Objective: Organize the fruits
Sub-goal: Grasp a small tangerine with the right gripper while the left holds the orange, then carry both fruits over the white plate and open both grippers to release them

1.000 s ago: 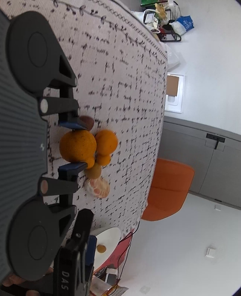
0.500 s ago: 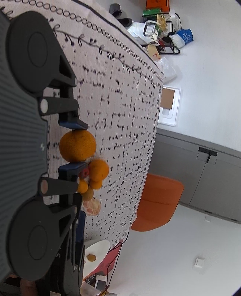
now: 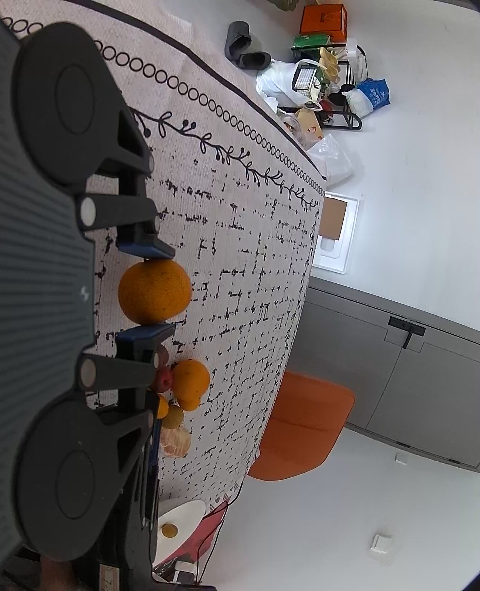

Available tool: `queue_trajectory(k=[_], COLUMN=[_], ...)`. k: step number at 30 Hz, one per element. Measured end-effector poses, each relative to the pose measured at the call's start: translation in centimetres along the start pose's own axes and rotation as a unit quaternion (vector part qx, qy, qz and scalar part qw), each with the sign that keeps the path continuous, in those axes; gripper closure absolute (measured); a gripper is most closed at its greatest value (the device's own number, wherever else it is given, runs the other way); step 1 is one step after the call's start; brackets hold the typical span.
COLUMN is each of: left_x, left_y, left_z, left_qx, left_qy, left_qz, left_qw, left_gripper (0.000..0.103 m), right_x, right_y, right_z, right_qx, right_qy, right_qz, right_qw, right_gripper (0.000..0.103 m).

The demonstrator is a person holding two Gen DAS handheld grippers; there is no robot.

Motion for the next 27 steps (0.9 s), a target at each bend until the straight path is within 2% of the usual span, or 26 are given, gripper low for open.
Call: queue_trajectory(k=[9,27], left_x=[2.2,10.3], left_y=[-0.2,0.8], left_z=[0.1,1.1], left_qx=[0.005,-0.012], left_qy=[0.018,0.084], left_qz=[0.011,0.055], left_qw=[0.9998,0.9948], left_gripper=[0.067,0.067], right_x=[1.7,6.7], right_y=[-0.4,-0.7], right_z=[-3.1,-9.8], right_qx=[0.029,0.087], right_qy=[0.016,0.073], right_qz=[0.013,0.04], right_qw=[0.999,0.993], right_gripper=[0.079,0.078])
Point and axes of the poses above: each gripper's, at about its wrist camera, not at the fingertips, and z roughly the way its jaws point, x to its right, y to its underside, the point moved 5 cm from there along z, roughly the way its jaws point, and after that the axes turned 8 degrees about x, right-handed, at the moved point
